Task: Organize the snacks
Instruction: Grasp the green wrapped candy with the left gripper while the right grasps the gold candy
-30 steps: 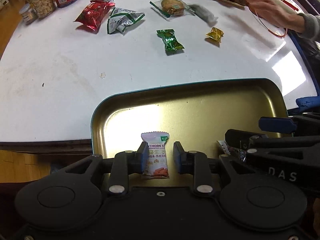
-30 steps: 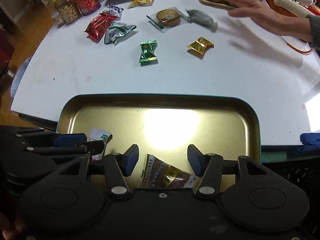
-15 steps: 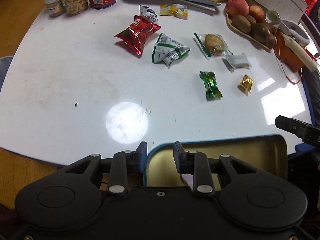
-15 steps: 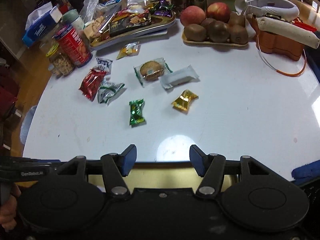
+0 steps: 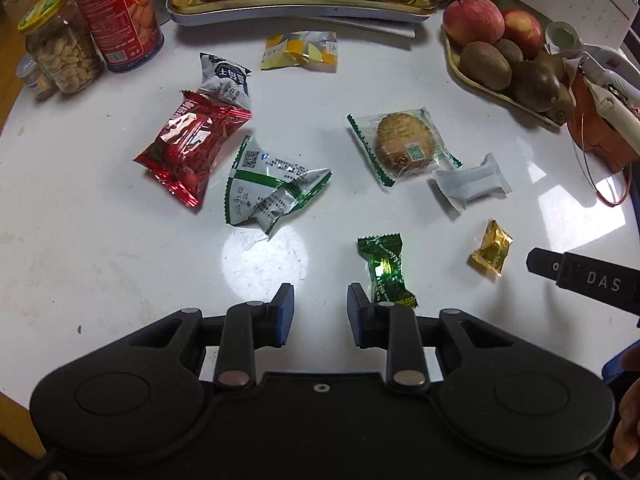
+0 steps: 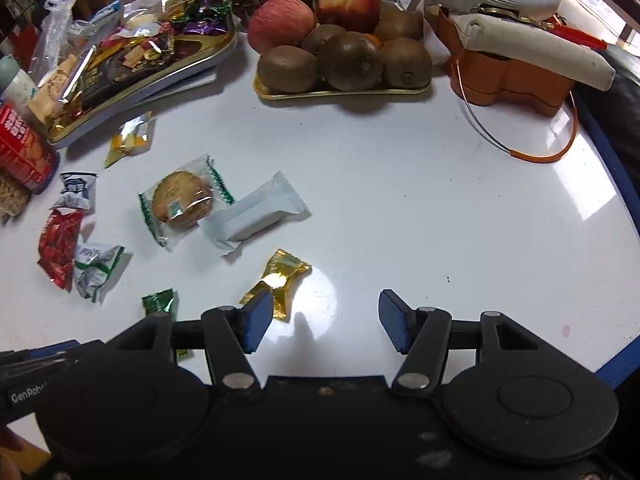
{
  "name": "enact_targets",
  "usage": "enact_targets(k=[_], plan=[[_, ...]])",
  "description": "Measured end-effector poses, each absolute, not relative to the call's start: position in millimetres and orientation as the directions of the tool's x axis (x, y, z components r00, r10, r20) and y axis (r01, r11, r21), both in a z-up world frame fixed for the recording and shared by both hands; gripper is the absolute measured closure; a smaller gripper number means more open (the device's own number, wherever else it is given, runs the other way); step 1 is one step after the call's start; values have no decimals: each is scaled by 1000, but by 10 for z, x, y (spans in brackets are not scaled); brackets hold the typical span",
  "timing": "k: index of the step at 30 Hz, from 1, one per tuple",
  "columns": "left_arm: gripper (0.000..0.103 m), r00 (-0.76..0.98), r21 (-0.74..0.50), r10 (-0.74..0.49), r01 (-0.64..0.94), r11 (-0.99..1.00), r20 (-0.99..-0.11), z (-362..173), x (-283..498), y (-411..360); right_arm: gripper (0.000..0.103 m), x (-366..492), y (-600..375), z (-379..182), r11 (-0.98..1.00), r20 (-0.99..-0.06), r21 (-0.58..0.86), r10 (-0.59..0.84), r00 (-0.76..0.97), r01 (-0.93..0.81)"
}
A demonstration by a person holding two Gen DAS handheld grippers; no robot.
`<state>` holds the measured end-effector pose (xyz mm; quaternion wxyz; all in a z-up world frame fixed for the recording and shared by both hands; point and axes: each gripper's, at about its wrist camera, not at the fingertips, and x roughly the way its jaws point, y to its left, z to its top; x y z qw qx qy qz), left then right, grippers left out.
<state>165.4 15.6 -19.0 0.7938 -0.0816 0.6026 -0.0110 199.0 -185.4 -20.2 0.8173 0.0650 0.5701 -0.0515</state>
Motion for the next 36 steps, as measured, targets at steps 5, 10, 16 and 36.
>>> enact_targets(k=[5,10,16,36], plan=[[65,269,-172,-137,-109,979,-953,-264,1702,160,41,2039,-1919,-262,958,-926,201,118,359,203],[66,257,-175,-143,-105,979,-956,-332,1699,150,41,2097,-1779,-356,968,-927,205,146,344,143],[66,253,-164,-138,-84,983,-958,-372,1725,121,55,2136,-1721,-436,968,-916,226,172,363,112],[66,277,-260,-233,-63,964,-932,-435,1843,-62,57,2284,-1649,-561,975,-927,198,153,342,99]])
